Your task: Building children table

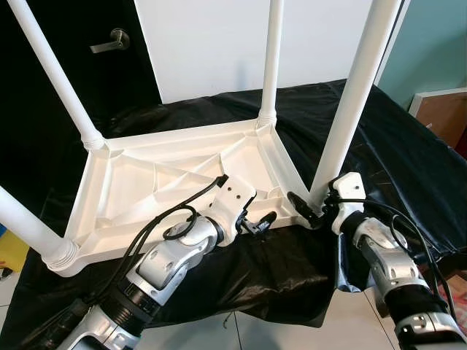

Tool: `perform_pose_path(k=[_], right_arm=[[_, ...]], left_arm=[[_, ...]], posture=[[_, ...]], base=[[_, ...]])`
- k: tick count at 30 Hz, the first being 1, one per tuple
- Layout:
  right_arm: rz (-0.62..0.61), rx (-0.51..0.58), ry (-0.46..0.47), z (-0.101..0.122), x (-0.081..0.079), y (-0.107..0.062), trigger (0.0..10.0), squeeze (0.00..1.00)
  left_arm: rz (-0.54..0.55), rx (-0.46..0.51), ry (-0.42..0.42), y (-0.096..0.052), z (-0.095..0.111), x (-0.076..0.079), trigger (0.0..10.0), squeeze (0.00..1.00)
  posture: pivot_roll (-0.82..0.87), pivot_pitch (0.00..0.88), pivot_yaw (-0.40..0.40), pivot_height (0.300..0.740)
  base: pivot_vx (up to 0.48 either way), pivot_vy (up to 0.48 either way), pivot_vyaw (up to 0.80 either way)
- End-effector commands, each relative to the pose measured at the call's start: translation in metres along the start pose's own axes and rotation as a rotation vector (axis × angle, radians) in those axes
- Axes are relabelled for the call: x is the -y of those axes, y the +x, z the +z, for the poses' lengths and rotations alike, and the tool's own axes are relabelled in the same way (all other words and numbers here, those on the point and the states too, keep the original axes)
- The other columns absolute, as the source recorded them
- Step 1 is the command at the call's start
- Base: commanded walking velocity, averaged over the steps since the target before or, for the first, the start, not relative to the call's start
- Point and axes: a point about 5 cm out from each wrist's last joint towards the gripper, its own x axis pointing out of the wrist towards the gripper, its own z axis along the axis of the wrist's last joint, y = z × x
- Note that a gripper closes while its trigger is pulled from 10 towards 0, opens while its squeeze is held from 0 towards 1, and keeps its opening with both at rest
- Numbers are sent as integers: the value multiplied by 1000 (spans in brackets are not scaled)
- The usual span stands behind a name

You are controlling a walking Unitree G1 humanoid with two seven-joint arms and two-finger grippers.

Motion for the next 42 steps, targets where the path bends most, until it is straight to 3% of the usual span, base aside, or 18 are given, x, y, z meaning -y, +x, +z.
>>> perform_pose_path(k=[1, 3, 4, 5, 11, 12, 19, 24, 28, 31, 35, 42], right_arm=[[20, -7, -12, -1, -1, 1, 10000, 0], [31, -14, -17, -1, 0, 3, 10000, 0], [38, -19, -18, -2, 0, 4, 2039, 0], [40, -24, -15, -3, 0, 3, 0, 0], [39, -35, -5, -7, 1, 1, 0, 0], [35, -44, 2, -10, 0, -1, 10000, 0], [-4, -52, 40, -15, -3, -4, 10000, 0], [-186, -82, 73, -21, -4, -4, 10000, 0], [-227, -80, 84, -23, -5, -4, 10000, 0], [-336, -69, 134, -25, -18, -3, 10000, 0], [-358, -70, 143, -26, -21, -3, 10000, 0], [-507, -97, 185, -29, -35, -1, 10000, 0]], left_arm=[[-229, -14, -4, -2, -2, 14, 10000, 0], [-231, -13, -7, -2, -2, 16, 10000, 0], [-232, -13, -10, -3, -3, 17, 10000, 0], [-232, -13, -13, -3, -3, 17, 10000, 0], [-231, -11, -16, -3, -3, 18, 10000, 0], [-230, -12, -17, -3, -3, 18, 10000, 0], [-232, -12, -26, -4, -3, 19, 10000, 0], [-230, -12, -30, -5, -3, 18, 10000, 0], [-229, -14, -31, -6, -4, 18, 10000, 0], [-225, -21, -38, -8, -6, 18, 10000, 0], [-226, -22, -39, -8, -6, 18, 10000, 0], [-230, -22, -44, -9, -6, 20, 10000, 0]], posture=[[-144, 0, 28, 740], [-143, 0, 24, 740], [-141, 0, 22, 740], [-141, 0, 20, 740], [-141, 0, 16, 740], [-141, 0, 16, 740], [-145, 0, 13, 740], [-144, 0, 6, 740], [-143, 0, 5, 740], [-145, 0, 4, 740], [-145, 0, 4, 740], [-146, 0, 7, 740]], base=[[0, 0, 0], [0, 0, 0], [0, 0, 0], [0, 0, 0], [0, 0, 0], [0, 0, 0], [0, 0, 0], [0, 0, 0], [0, 0, 0], [0, 0, 0], [0, 0, 0], [0, 0, 0]])
